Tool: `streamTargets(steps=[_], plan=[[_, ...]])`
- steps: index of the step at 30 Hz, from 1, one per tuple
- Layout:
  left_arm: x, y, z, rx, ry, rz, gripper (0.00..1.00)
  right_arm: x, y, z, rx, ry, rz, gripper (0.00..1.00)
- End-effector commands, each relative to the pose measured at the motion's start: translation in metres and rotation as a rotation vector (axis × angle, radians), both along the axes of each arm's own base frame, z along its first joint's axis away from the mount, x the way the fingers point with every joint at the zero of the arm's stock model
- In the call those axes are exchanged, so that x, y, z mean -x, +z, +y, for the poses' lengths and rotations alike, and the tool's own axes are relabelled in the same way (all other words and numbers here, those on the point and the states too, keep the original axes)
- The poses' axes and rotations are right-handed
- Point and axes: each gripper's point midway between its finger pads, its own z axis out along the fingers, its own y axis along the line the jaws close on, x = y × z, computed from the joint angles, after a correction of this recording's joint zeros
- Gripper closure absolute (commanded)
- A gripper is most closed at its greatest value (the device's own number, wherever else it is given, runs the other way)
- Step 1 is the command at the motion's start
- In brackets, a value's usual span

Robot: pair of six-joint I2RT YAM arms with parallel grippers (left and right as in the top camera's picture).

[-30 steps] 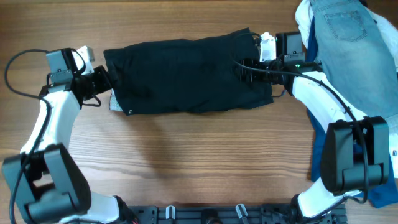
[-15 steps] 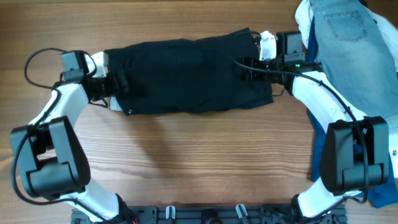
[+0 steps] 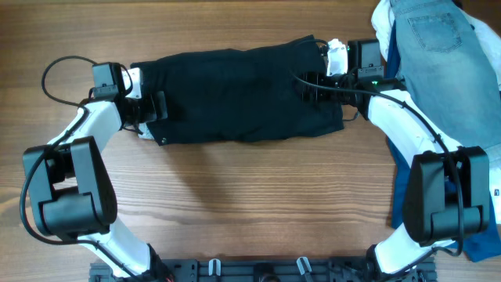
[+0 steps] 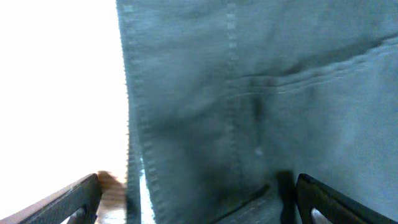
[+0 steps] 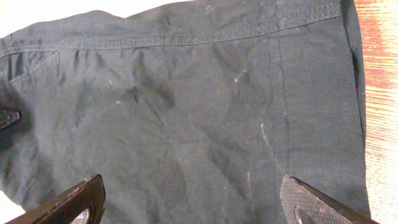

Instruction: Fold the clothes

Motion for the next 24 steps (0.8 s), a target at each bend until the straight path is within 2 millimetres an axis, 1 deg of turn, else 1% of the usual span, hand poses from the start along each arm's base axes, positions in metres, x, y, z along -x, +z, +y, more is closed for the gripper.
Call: streamTargets(steps=[1, 2, 4, 5, 6, 8, 10, 12, 13, 15, 16, 18, 20, 22, 24], plan=[[0.009, -0.017, 0.016, -0.08, 0.035, 0.064, 0.0, 0.0, -0.007, 0.0, 0.011, -0.004, 0.016, 0.09], [0.01, -0.017, 0.013, -0.07, 0.029, 0.065, 0.01, 0.0, -0.007, 0.0, 0.01, -0.004, 0.017, 0.09], [0.01, -0.019, -0.001, -0.023, -0.003, 0.066, 0.08, 0.0, -0.007, 0.0, 0.01, -0.004, 0.016, 0.09], [0.009, -0.02, -0.008, -0.002, -0.02, 0.068, 0.15, 0.0, -0.007, 0.0, 0.01, -0.004, 0.016, 0.09], [0.009, -0.024, -0.023, 0.021, -0.054, 0.074, 0.2, 0.0, -0.007, 0.0, 0.01, -0.005, 0.016, 0.1], [0.01, -0.038, -0.042, 0.028, -0.088, 0.096, 0.24, 0.0, -0.007, 0.0, 0.01, -0.004, 0.017, 0.1], [0.012, -0.05, -0.058, 0.029, -0.123, 0.117, 0.29, 0.0, -0.007, 0.0, 0.011, -0.004, 0.017, 0.1], [0.015, -0.062, -0.072, 0.035, -0.139, 0.138, 0.39, 0.0, -0.007, 0.0, 0.011, -0.004, 0.017, 0.1], [0.015, -0.065, -0.076, 0.04, -0.134, 0.142, 0.52, 0.0, -0.007, 0.0, 0.01, -0.004, 0.017, 0.1], [0.013, -0.065, -0.077, 0.052, -0.103, 0.139, 0.85, 0.0, -0.007, 0.0, 0.01, -0.005, 0.017, 0.11], [0.011, -0.064, -0.076, 0.058, -0.086, 0.135, 0.96, 0.0, -0.007, 0.0, 0.01, -0.004, 0.016, 0.14], [0.008, -0.061, -0.071, 0.065, -0.058, 0.123, 0.96, -0.001, -0.006, 0.0, 0.009, -0.004, 0.011, 0.18], [0.004, -0.052, -0.065, 0.066, -0.042, 0.102, 0.96, -0.003, -0.005, 0.0, 0.008, -0.004, 0.003, 0.23], [0.0, -0.03, -0.057, 0.065, -0.023, 0.065, 0.96, -0.004, 0.0, 0.004, -0.011, 0.007, -0.009, 0.28], [-0.002, 0.002, -0.048, 0.062, -0.004, 0.012, 0.96, -0.004, 0.01, 0.011, -0.051, 0.034, -0.031, 0.33]])
